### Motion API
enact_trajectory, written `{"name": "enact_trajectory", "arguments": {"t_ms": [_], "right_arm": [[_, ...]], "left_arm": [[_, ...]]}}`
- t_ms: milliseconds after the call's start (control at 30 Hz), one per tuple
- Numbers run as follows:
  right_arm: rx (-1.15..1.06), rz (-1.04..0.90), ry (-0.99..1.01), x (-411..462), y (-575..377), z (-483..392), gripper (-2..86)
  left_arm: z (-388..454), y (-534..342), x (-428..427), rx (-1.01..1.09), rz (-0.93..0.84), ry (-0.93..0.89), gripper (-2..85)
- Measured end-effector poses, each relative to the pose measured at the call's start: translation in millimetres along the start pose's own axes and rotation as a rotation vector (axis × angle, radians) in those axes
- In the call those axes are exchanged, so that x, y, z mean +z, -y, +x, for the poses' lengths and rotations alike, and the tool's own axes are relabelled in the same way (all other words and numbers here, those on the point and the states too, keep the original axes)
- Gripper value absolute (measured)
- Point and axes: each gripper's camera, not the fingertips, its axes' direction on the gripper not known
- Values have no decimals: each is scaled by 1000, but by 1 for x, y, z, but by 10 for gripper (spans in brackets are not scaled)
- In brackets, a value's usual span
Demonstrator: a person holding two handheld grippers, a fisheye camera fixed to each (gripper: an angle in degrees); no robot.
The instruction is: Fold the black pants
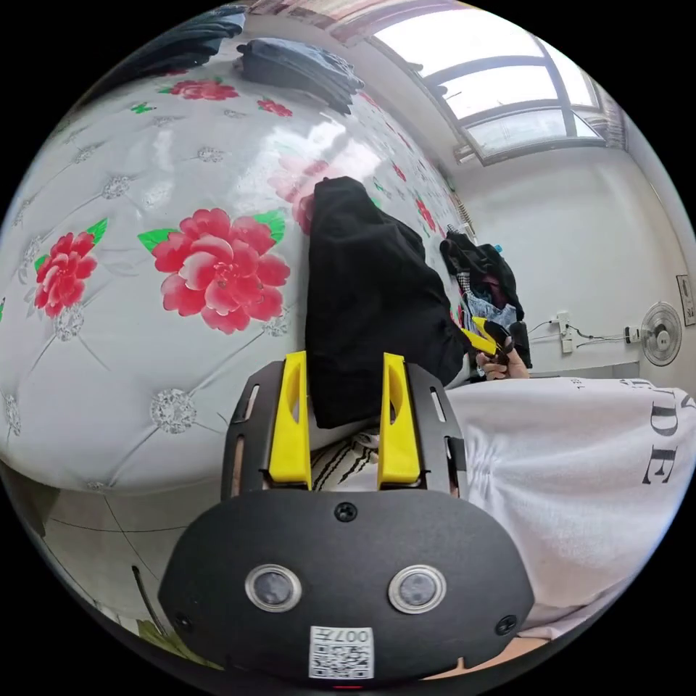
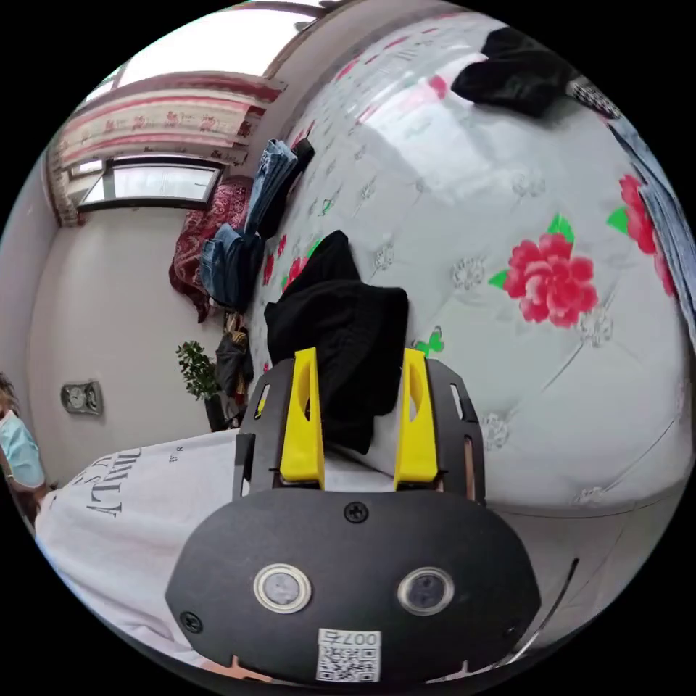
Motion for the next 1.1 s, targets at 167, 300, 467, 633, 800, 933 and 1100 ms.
{"name": "enact_trajectory", "arguments": {"t_ms": [167,300,467,633,800,933,1100], "right_arm": [[106,-109,141,16,-29,36,141],[102,-133,193,31,-13,37,134],[64,-271,158,35,17,27,78],[22,-262,252,6,36,-2,31],[9,-206,361,-10,100,-52,15],[-165,-118,385,-22,203,-146,9],[-464,44,391,-38,298,-284,9]], "left_arm": [[-11,25,16,15,-128,-7,136],[-20,46,20,16,-196,-31,110],[-29,74,15,24,-239,-101,47],[-33,101,-24,-3,-116,-295,36],[-27,175,-66,53,-14,-406,32],[-6,301,-125,177,89,-410,30],[57,426,-231,414,301,-309,32]]}}
